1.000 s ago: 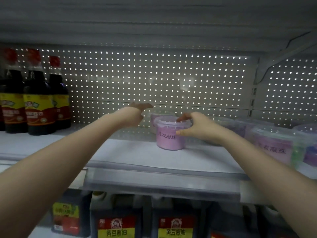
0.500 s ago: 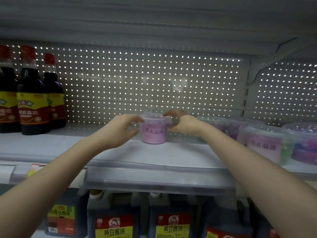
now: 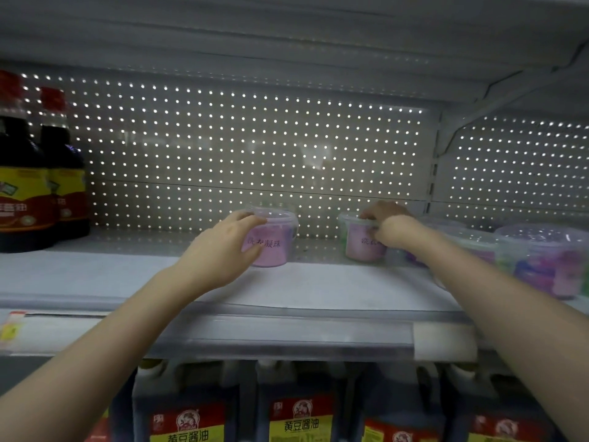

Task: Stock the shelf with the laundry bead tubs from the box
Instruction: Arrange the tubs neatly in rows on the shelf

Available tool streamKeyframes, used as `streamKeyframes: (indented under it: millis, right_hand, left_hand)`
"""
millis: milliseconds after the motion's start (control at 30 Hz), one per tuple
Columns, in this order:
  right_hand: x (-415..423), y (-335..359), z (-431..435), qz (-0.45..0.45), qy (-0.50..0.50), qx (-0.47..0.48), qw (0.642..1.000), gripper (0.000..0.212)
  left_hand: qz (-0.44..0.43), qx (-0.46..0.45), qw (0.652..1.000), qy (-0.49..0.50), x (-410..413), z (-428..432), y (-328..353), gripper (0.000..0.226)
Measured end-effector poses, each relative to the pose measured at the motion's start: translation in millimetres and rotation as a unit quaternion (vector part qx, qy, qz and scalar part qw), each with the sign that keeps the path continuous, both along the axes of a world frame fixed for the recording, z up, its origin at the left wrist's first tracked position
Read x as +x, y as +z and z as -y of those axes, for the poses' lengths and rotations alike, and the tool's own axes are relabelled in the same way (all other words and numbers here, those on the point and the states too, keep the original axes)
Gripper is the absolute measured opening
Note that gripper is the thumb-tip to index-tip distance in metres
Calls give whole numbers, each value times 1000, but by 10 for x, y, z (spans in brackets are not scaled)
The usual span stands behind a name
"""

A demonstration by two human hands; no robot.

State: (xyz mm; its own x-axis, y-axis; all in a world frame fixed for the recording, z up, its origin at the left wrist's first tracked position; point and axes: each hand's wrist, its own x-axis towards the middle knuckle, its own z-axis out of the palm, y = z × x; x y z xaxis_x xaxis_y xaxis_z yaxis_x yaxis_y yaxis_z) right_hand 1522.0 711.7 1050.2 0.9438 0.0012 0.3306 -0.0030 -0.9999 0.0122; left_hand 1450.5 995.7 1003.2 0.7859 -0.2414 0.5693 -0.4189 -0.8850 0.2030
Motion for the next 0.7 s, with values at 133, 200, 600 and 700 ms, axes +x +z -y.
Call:
streamKeyframes:
  millis: [133, 200, 600, 700]
  right_hand:
    - [116, 17, -198, 16, 62, 11, 998, 32]
    - [203, 18, -332, 29, 90, 19, 995, 20]
    - [742, -63, -576, 81, 158, -5, 984, 14]
    - [750, -9, -569, 54, 159, 11, 986, 11]
  left_hand:
    - [-5, -7, 1000, -14, -3, -25, -39, 50]
    - [-9, -9, 1000, -20, 2, -35, -59, 50]
    - [-1, 19, 999, -31, 139, 30, 76, 50]
    - [8, 37, 999, -13, 146, 65, 69, 50]
